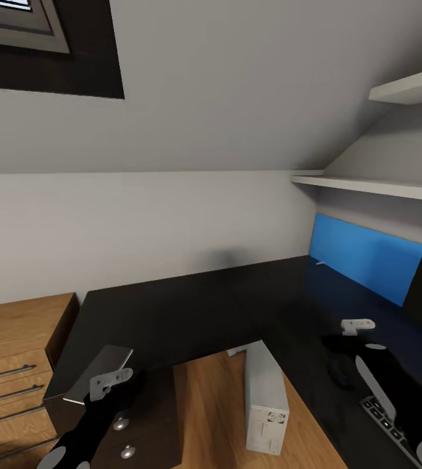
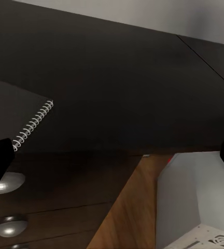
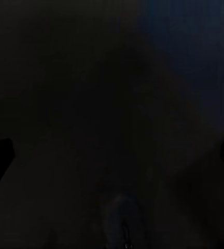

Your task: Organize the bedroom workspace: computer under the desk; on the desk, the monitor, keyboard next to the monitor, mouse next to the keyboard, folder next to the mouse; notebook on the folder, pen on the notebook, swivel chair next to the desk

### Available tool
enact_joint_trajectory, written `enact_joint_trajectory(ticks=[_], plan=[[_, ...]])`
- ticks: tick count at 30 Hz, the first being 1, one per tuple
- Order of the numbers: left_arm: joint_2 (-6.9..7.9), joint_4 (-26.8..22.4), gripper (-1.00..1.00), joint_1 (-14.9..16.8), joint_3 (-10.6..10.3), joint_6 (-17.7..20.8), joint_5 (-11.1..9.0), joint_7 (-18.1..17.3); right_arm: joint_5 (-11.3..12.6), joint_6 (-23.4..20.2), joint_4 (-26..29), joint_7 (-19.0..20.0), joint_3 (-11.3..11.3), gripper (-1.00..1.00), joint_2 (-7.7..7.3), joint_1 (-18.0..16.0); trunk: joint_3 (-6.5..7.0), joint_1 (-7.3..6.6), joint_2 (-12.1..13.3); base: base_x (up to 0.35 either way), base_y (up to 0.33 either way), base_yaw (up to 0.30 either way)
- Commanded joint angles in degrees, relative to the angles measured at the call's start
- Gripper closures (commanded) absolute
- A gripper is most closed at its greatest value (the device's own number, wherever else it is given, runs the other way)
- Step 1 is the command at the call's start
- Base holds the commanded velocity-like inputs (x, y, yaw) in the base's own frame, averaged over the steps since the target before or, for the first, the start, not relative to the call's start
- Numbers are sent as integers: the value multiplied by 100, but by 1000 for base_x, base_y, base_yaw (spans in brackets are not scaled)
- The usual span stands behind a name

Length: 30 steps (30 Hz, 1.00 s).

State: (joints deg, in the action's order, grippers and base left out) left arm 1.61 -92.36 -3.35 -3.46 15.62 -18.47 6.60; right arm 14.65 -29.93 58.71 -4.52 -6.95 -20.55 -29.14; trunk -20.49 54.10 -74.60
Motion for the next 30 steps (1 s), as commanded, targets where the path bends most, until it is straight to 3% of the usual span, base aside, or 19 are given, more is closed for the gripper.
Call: enact_joint_trajectory(ticks=[1, 4, 9, 11, 13, 15, 21, 26, 30], plan=[[6, -11, -100, 1, -14, 20, -60, 53, 81, -42, 154, -53, -24, -100, 0, 0, -6, 1, -4, 0, 0, 0], [6, -13, -100, 1, -14, 20, -60, 53, 179, -102, 421, -60, -37, -100, 152, 3, -6, 1, -4, 0, 0, 0], [6, -19, -100, 1, -14, 35, -60, 58, 313, -291, 643, -281, -40, -100, 1014, 13, -6, 1, -4, 0, 0, 114], [6, -17, -100, 1, -14, 39, -60, 59, 315, -286, 647, -450, -41, -100, 1162, 13, -6, 1, -4, 0, 0, 240], [9, -8, -100, 1, -14, 47, -60, 57, 318, -264, 635, -893, -42, -100, 1438, 16, -6, 1, -4, 0, 0, 261], [12, 4, -100, 1, -14, 49, -56, 55, 322, -224, 612, -1224, -42, -100, 1610, 17, -6, 1, -4, 0, 0, 270], [14, 14, -100, 1, -14, 45, -52, 54, 280, -6, 530, -1690, -137, -100, 1971, 89, -6, 1, -4, -40, 0, 276], [8, 14, -100, 1, -14, 49, -52, 59, -8, 216, 390, -1824, -565, -100, 2230, 191, -6, 1, -4, -266, 79, 280], [6, 16, -100, 1, -21, 56, -52, 54, -35, 383, 164, -1831, -735, -100, 2373, 204, -6, 1, -4, -327, 54, 280]])
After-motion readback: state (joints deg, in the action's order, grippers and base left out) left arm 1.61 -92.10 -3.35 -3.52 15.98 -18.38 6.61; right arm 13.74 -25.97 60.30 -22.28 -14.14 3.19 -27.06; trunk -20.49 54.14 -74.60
